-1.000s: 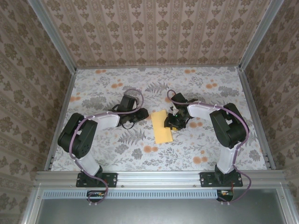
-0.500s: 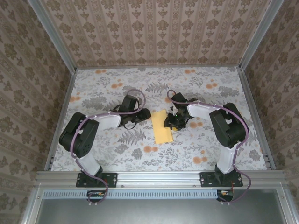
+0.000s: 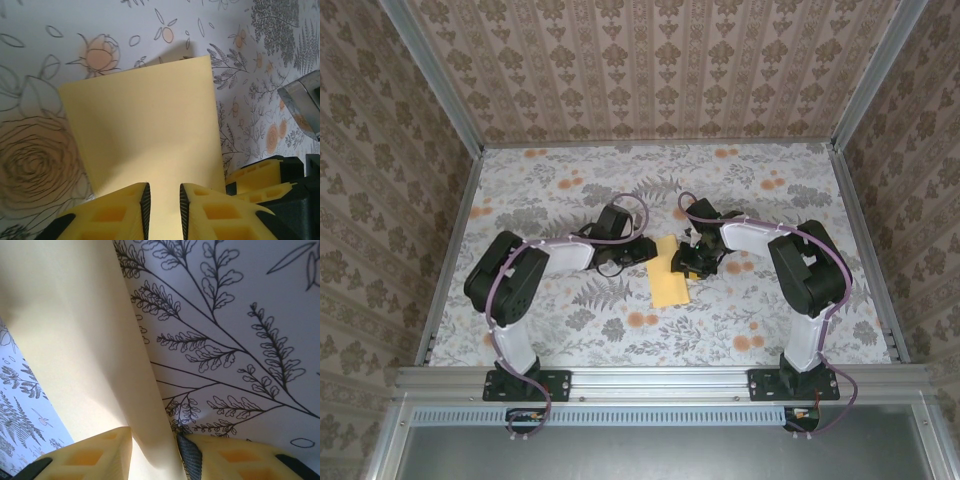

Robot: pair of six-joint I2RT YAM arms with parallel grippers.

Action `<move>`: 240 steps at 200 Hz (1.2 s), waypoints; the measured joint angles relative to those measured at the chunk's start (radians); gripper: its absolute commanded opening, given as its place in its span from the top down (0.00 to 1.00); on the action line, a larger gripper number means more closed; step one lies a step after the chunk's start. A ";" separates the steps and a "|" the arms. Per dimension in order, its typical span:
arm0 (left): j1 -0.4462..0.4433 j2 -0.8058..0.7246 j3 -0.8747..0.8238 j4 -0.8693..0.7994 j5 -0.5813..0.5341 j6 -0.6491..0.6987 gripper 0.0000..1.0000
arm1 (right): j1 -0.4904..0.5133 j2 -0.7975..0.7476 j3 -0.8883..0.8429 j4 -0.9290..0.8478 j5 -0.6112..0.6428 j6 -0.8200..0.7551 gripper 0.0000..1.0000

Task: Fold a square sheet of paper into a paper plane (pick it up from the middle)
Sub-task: Hold the square sheet of paper at the center of the table, then fold the square sheet of paper in half at the center of the table.

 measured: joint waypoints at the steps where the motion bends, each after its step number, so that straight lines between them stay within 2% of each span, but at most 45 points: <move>1: -0.001 0.001 0.001 0.000 0.000 0.000 0.78 | 0.000 0.000 0.000 0.000 0.000 0.000 0.60; 88: -0.038 0.058 0.051 -0.099 -0.004 0.035 1.00 | 0.000 0.002 0.002 -0.002 0.000 0.000 0.60; 117: -0.043 0.061 0.064 -0.133 -0.020 0.040 1.00 | 0.000 0.001 0.002 -0.002 -0.003 0.000 0.60; 167: -0.043 0.062 0.048 -0.117 -0.025 0.040 1.00 | -0.005 -0.057 -0.033 0.047 -0.044 -0.030 0.53; 207: -0.042 0.062 0.032 -0.085 -0.019 0.040 1.00 | -0.036 -0.179 -0.043 -0.020 0.029 -0.053 0.53; 218: -0.041 0.062 0.029 -0.079 -0.017 0.040 1.00 | -0.043 -0.235 -0.043 -0.025 0.042 -0.054 0.55; 227: -0.040 0.062 0.029 -0.078 -0.015 0.040 1.00 | -0.045 -0.276 -0.042 -0.023 0.042 -0.054 0.61; 240: -0.038 0.063 0.029 -0.078 -0.010 0.039 1.00 | -0.040 -0.309 -0.042 -0.008 0.039 -0.049 0.76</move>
